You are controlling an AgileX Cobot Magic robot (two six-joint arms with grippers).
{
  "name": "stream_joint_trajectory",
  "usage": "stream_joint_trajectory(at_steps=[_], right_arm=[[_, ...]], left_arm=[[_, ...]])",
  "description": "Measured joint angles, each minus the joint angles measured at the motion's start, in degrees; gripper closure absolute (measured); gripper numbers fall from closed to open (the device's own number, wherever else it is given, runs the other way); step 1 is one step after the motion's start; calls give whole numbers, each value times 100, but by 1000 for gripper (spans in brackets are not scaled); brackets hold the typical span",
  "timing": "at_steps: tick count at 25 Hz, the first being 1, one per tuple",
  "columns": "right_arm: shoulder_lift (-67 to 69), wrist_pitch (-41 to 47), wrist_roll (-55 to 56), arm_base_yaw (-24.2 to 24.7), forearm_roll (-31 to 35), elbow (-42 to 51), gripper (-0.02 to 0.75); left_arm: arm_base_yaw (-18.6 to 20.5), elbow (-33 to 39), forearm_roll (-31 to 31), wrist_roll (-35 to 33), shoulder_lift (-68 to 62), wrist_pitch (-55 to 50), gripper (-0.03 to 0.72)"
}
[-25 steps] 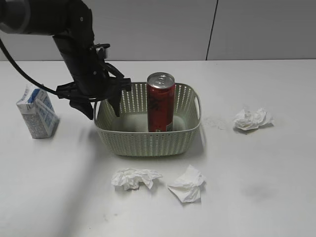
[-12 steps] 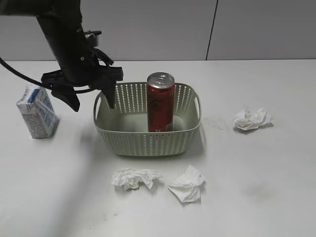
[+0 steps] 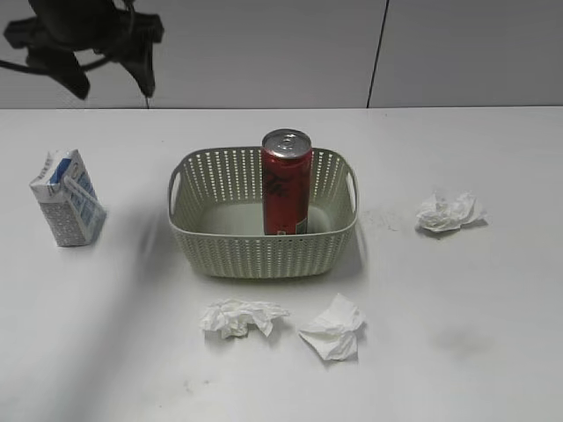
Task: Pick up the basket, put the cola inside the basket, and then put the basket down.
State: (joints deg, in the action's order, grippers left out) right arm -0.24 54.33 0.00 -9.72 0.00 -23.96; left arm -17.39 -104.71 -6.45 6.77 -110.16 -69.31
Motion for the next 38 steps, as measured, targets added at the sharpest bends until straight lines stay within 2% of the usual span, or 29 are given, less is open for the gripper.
stream_joint_trajectory(at_steps=[7,10,13,16,29,34,38], right_arm=[[-4,0,41,0,0,0,144],[-4,0,45,0,0,0,144],[-4,0,45,0,0,0,144],[-4,0,46,0,0,0,144],[-4,0,56,0,0,0,144],[-4,0,56,0,0,0,144],[-4,0,56,0,0,0,145]], left_arm=[[913,-40,84,-142,606,-44,55],[1129,24,176,-181,1087,-44,62],[1162,366,376,-246,1733,-39,65],[1162,1063,457,-330,2518,-39,65],[1162,5100,579,-407,5933,110,75],[1162,6192,579,-407,7049,482,83],[1162,6800,645,-407,7794,610,87]])
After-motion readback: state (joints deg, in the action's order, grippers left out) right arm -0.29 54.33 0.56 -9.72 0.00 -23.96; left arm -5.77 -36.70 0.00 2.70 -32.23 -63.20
